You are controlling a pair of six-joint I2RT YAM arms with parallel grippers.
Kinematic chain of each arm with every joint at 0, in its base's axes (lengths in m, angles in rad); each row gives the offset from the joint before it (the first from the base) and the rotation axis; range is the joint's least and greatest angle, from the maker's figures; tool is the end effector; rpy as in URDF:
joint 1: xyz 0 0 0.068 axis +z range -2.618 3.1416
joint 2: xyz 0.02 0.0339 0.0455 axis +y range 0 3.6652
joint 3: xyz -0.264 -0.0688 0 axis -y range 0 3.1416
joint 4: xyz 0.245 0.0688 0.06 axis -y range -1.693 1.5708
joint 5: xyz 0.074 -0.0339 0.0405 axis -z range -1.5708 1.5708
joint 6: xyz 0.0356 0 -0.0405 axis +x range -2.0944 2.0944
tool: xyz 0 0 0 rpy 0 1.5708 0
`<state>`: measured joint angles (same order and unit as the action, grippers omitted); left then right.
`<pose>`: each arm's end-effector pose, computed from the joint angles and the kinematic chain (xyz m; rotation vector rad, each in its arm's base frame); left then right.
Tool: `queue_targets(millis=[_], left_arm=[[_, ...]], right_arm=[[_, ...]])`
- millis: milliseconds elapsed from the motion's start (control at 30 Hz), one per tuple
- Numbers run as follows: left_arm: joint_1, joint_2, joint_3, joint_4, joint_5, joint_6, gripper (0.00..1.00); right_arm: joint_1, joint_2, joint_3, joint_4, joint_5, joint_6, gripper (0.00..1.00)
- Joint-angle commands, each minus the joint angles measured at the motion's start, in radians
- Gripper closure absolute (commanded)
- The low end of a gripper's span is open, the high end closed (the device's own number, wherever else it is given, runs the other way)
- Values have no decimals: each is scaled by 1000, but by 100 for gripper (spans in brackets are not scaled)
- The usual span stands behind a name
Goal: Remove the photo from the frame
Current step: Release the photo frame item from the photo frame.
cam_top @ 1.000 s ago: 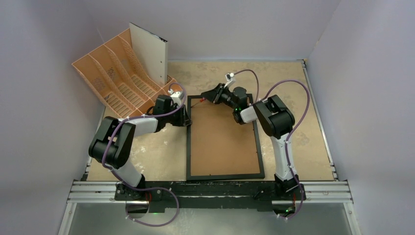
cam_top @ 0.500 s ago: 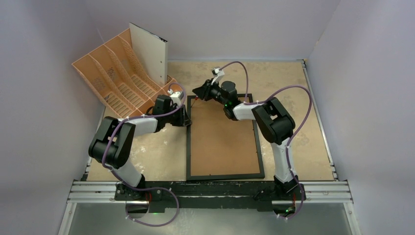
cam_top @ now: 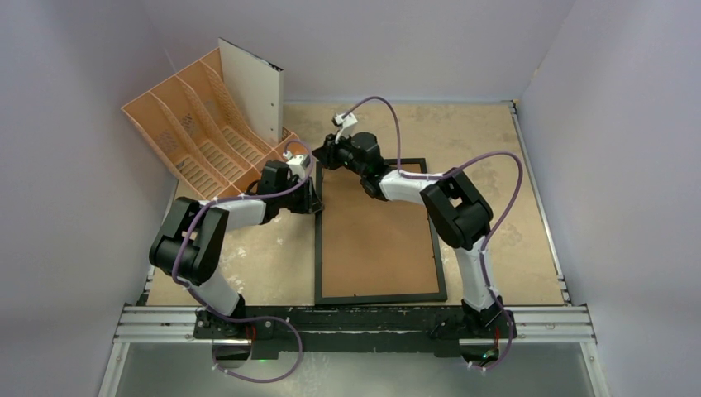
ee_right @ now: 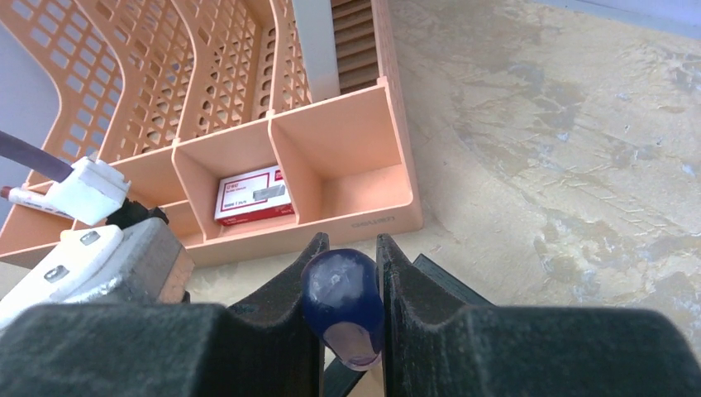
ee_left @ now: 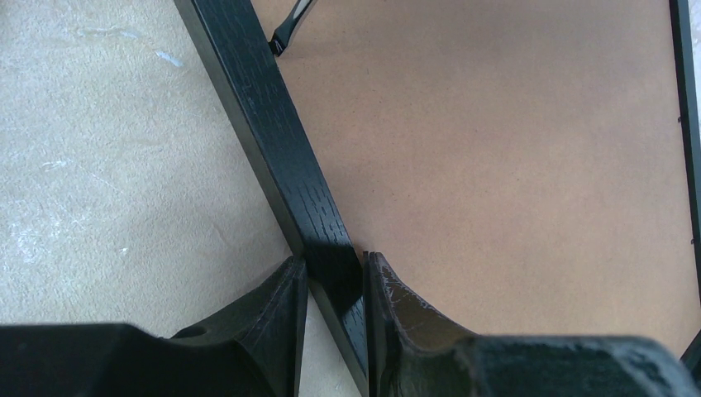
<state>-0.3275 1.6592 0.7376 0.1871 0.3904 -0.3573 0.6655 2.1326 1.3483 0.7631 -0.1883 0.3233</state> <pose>0.2973 -0.1153 0.1459 0.1722 2.3641 -0.7920 0.3777 0.3049 0.2040 -0.4344 1.6116 0.9102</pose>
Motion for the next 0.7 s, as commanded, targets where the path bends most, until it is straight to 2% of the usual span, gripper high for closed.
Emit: queue_targets(millis=[0,267,433,567,667], left_arm=[[-7,0,-20,7,21,17,83],[-7,-16,-17,-12,11,22,83],[-7,-47,-17,-30,0,24,82],[-7,-68,-13,-42,-8,21,75],[-7,-93,-11,-60,-11,21,65]], right_arm=[[116,42,49,-186,-71,42,100],[98,-56,35,-281,30,25,100],[8,-199,-92,-267,71,72,100],[-55,-330,-213,-231,40,98,100],[-80,-425,-294,-229,43,103,100]])
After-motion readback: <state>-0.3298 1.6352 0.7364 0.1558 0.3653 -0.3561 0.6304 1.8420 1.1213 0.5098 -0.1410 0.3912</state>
